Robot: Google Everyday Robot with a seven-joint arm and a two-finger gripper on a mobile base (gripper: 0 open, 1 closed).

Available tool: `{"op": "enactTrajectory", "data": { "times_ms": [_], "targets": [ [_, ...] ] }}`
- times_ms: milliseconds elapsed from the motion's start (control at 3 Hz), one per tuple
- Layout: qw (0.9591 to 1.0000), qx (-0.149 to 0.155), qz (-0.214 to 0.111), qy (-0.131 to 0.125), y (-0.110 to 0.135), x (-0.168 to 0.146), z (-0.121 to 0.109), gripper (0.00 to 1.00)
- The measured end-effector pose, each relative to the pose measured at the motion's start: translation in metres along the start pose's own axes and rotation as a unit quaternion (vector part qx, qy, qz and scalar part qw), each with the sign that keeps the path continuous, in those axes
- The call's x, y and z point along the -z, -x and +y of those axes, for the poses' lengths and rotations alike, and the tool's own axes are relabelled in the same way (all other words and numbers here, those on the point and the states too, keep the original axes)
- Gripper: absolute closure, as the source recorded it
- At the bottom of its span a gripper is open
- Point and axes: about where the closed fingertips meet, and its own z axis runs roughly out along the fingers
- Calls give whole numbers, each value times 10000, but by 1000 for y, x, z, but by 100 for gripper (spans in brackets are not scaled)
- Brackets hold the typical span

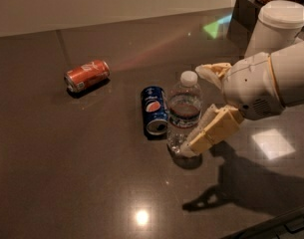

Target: Move water bottle near pepsi can

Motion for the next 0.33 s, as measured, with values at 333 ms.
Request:
{"op": "enactTrajectory", "data": {
  "times_ms": [333],
  "targets": [
    [10000, 0, 0, 0, 0, 0, 0, 0]
  ]
}}
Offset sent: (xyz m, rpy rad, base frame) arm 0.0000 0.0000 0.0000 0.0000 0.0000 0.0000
